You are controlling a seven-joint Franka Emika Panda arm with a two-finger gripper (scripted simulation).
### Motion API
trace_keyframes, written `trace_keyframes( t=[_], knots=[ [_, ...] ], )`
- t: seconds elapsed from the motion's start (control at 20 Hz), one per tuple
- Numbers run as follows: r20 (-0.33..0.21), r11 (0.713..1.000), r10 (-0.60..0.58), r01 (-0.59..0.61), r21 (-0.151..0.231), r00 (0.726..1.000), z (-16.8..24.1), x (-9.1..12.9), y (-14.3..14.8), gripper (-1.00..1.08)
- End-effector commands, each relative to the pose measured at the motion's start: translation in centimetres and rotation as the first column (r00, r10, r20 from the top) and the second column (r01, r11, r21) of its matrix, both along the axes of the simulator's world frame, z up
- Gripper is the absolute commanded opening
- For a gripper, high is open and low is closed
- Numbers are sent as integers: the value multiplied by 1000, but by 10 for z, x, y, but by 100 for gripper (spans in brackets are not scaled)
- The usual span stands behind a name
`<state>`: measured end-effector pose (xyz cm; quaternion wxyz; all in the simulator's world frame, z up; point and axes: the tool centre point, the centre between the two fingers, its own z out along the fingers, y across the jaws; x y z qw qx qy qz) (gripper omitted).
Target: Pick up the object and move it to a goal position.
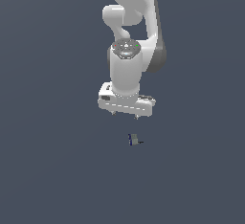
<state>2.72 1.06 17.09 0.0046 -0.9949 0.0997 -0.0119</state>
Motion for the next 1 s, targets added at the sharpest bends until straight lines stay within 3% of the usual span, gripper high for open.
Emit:
trace_keyframes(
  t=[0.0,0.45,0.95],
  knots=[
    [-2,999,-53,53,3,999,-4,2,2,100],
    [-13,959,-283,283,11,959,-24,12,12,100],
    [-25,853,-522,522,11,853,-46,21,24,100]
  ],
)
